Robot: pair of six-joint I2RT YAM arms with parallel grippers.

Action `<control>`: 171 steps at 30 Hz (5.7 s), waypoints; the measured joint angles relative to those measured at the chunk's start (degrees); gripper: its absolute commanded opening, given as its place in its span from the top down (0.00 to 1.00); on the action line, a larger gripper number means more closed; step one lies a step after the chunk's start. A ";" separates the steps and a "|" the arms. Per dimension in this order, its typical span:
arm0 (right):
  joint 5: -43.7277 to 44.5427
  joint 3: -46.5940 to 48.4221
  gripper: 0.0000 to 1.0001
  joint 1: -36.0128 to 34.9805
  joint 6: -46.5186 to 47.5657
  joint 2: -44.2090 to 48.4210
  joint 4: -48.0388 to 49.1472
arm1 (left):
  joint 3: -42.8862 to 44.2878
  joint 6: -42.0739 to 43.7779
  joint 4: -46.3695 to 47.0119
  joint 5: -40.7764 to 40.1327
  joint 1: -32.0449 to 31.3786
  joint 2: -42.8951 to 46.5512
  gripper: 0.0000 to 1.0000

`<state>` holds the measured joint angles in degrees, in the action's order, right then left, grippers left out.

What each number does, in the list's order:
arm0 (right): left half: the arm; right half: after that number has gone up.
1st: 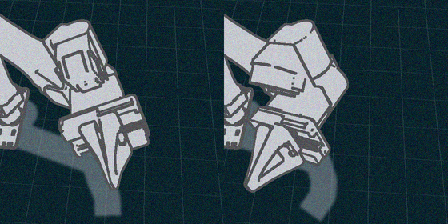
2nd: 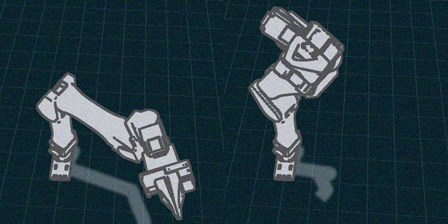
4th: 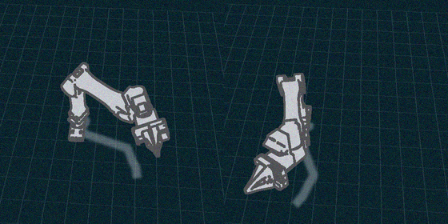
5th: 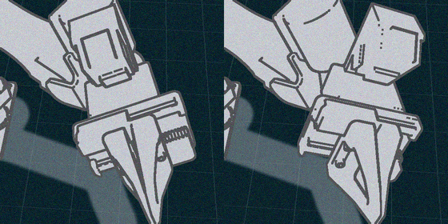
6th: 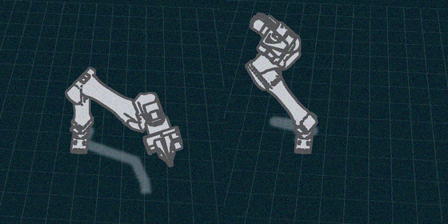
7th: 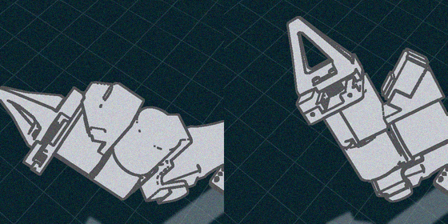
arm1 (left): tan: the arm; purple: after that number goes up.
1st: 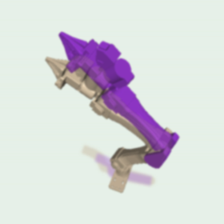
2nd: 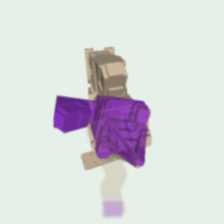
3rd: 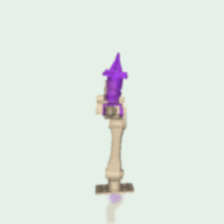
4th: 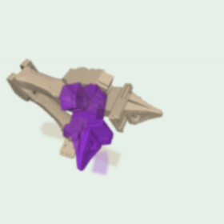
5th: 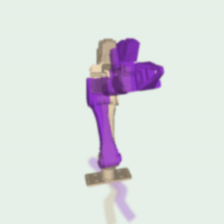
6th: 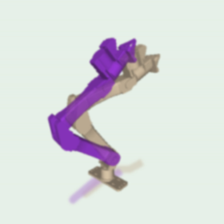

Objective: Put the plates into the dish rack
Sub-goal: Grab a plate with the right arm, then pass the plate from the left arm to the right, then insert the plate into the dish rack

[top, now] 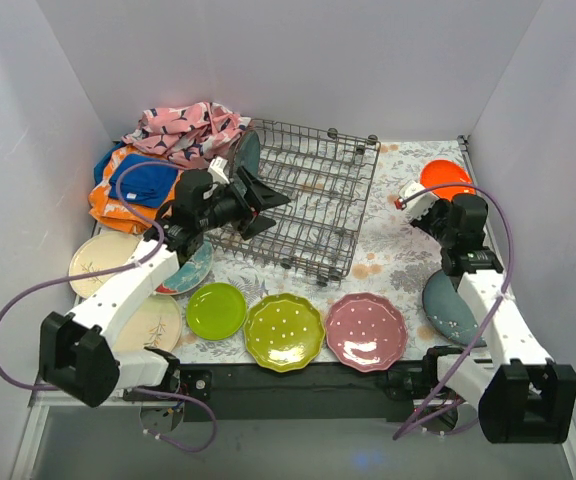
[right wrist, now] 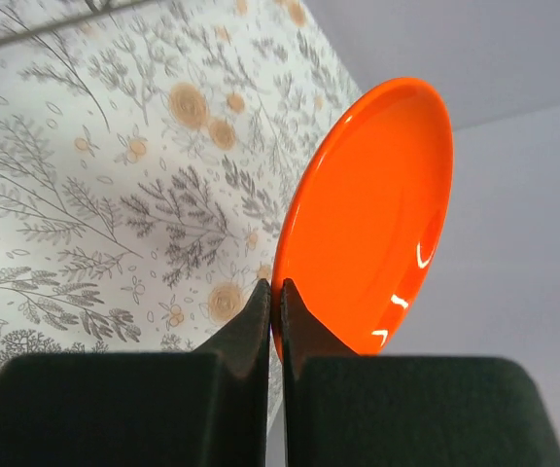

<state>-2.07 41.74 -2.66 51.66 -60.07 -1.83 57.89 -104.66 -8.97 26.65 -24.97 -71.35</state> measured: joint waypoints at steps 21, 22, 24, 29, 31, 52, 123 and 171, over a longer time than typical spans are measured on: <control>-7.06 -1.44 0.99 -28.52 11.41 15.04 -5.86 | 19.12 -3.39 4.26 3.30 -11.82 -25.16 0.18; -6.82 -1.44 0.99 -29.53 11.43 14.80 -5.86 | 19.45 -3.39 4.20 3.21 -12.24 -25.53 0.18; -6.21 -1.44 0.99 -31.12 11.41 14.40 -5.86 | 19.98 -3.34 4.17 2.97 -12.81 -25.86 0.18; -5.05 -1.44 0.99 -33.73 11.13 13.81 -5.84 | 20.63 -2.67 2.99 1.68 -13.16 -25.86 0.22; -4.74 -1.44 0.99 -34.40 11.02 13.84 -5.79 | 20.76 -1.90 1.77 0.55 -13.16 -25.86 0.33; -7.80 2.01 0.06 -37.51 -3.76 12.55 -12.11 | 22.16 17.51 -14.71 -18.23 -12.11 -18.05 1.00; -7.13 -3.02 0.03 -9.66 -33.55 7.91 -11.74 | 31.47 75.89 5.53 -62.42 -6.21 -45.92 1.00; -8.17 -3.26 0.03 -8.98 -34.32 8.46 -11.76 | 31.12 73.26 4.28 -66.64 -5.77 -48.37 0.69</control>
<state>-10.24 38.48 -11.64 17.34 -51.62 -13.58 89.01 -31.40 -4.69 -39.99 -30.74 -119.72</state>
